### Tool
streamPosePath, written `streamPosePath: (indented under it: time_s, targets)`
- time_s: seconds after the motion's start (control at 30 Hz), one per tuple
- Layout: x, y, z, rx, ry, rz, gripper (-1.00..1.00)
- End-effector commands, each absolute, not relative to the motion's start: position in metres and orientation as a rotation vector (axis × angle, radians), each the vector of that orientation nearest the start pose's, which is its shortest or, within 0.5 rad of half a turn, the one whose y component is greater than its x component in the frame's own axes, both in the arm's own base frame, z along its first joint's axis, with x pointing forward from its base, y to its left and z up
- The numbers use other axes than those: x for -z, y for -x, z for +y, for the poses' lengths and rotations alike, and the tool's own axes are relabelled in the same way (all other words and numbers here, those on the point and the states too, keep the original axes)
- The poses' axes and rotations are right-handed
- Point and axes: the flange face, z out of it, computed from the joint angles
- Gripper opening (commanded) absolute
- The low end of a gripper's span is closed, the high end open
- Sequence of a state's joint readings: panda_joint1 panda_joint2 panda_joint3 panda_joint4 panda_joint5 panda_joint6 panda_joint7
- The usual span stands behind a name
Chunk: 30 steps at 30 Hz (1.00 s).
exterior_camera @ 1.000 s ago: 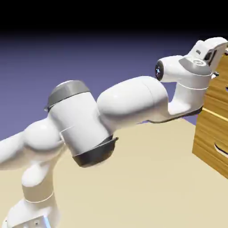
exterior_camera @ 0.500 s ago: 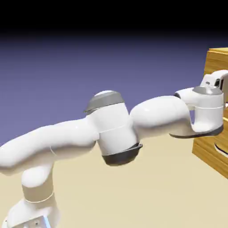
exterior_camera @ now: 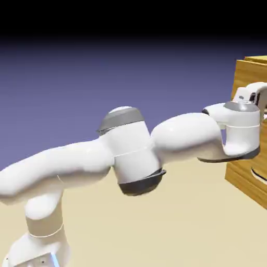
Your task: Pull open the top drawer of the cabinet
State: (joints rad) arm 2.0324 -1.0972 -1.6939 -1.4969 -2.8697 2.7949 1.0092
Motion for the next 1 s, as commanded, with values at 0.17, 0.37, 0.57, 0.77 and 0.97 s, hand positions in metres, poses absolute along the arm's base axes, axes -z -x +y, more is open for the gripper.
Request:
streamPosePath:
  time_s: [0.17, 0.37, 0.57, 0.77, 0.97]
  targets:
    - [-0.458, -0.650, -0.074, -1.761, -1.760, 0.730, -1.00]
    - [-0.462, -0.629, -0.070, -1.770, -1.745, 0.730, -1.00]
    - [-0.458, -0.631, -0.073, -1.761, -1.759, 0.730, -1.00]
    - [-0.458, -0.595, -0.074, -1.761, -1.760, 0.730, -1.00]
    - [-0.458, -0.534, -0.074, -1.761, -1.760, 0.730, -1.00]
